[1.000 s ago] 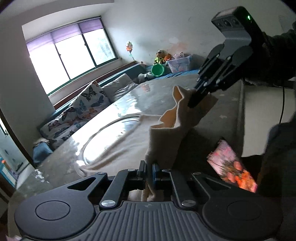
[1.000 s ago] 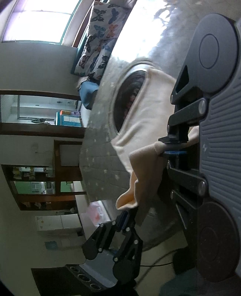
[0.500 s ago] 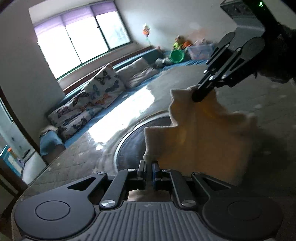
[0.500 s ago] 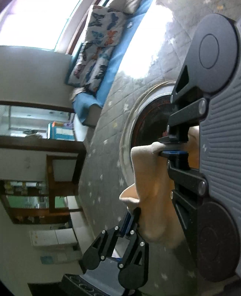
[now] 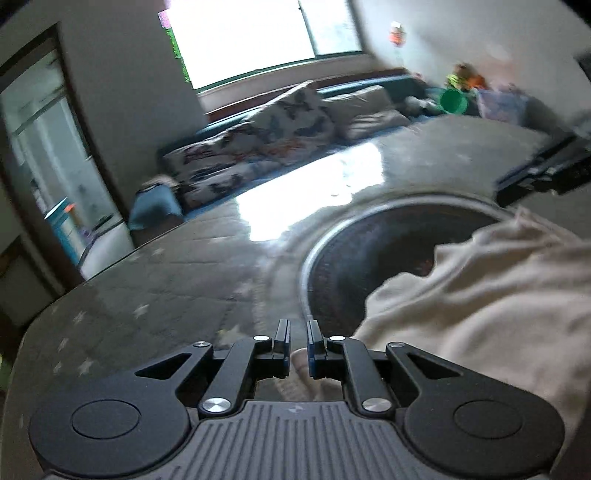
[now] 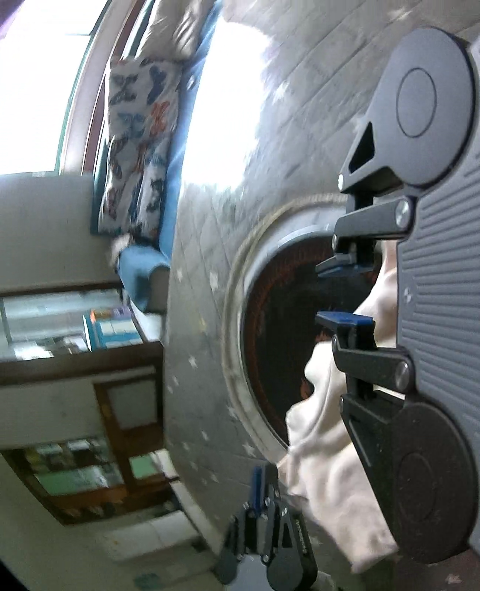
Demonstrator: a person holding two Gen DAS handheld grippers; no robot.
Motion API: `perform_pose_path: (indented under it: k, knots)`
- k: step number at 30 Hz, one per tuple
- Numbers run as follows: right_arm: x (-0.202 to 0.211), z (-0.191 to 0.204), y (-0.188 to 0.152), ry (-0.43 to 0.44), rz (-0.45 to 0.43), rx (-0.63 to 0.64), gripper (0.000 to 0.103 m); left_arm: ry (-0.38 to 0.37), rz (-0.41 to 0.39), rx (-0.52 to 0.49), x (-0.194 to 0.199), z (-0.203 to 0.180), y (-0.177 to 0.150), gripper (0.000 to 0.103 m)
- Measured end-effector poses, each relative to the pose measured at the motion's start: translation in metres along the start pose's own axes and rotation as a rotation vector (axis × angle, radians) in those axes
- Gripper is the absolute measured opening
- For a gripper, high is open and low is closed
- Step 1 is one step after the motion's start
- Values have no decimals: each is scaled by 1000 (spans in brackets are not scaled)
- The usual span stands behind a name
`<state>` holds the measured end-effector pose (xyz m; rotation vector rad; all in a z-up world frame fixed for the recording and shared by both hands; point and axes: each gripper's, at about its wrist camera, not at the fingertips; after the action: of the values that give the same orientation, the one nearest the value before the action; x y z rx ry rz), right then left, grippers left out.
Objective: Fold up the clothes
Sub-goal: 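Lower the folded shirt onto the table and open both grippers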
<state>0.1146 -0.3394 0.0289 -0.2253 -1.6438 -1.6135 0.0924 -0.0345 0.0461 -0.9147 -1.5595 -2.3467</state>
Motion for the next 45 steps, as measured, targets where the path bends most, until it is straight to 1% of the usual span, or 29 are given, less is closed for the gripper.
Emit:
perform_pose_path:
  k: [1,3,5,7,8,10,12,14,15,16,17,18,20,22,24,25,28,32,35,38,40,42,45]
  knots:
    - [4,-5,-3,-1,1,-18,20,-4,-9,18,8,1,0,11]
    - [13,-14,-10,-2,4,-54,20,-40,-32,41,28,-2,-2,11]
    - [18,-18,-19,11,15,-91,20,-79,-47,42,46,-10,-6,12]
    - [19,-18,-28,23,24,-109,21,-115,-54,36,60,-22,-11,14]
    - [18,-17,-31,26,28,-117,23,-128,-54,29,65,-28,-14,16]
    - [11,-18,-35,20,33,-147,34,-138,-52,13,73,-40,-20,17]
    - [5,-18,-40,19,33,-181,34,-132,-43,-2,76,-49,-26,17]
    - [4,-14,-44,13,27,-178,32,-120,-28,-6,76,-53,-31,17]
    - [3,-10,-45,2,25,-163,27,-116,-20,-3,75,-54,-33,17]
    - [4,-7,-45,-12,21,-143,12,-116,-14,-1,74,-53,-34,17]
    - [5,-4,-45,-25,15,-125,7,-115,-10,-4,74,-53,-36,18]
    - [7,-1,-44,-42,5,-104,5,-115,-8,-8,74,-54,-37,18]
    - [14,6,-38,-110,-33,-43,5,-115,-7,-22,74,-56,-40,18]
    - [12,7,-36,-130,-30,-16,5,-114,-9,-28,72,-58,-41,18]
    - [1,8,-37,-136,0,5,7,-115,-10,-28,70,-58,-40,18]
    - [0,7,-38,-132,4,5,9,-116,-8,-24,70,-57,-40,18]
    - [7,5,-39,-117,-21,-23,13,-125,-10,-2,75,-51,-37,19]
    - [34,10,-40,-94,-80,-53,14,-137,-40,73,79,-33,-27,19]
    - [48,26,-46,-42,-101,-22,14,-132,-39,117,71,-27,-21,19]
    - [55,47,-59,3,-102,38,14,-126,-10,120,58,-29,-23,19]
    - [55,55,-72,-2,-71,73,13,-105,15,101,50,-29,-30,20]
    - [54,54,-85,-39,-43,92,12,-112,9,111,48,-25,-37,20]
    - [62,46,-91,-61,-60,72,14,-120,6,127,47,-20,-39,23]
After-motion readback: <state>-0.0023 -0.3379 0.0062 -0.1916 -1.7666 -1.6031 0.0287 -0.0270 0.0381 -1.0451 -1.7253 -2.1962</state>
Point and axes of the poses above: each gripper's, at about its wrist camera, not at the fingertips, and x roughly against the way its jaws point, z to its left, y to its top, and after that the axes turned 2 degrees about y, right-handed
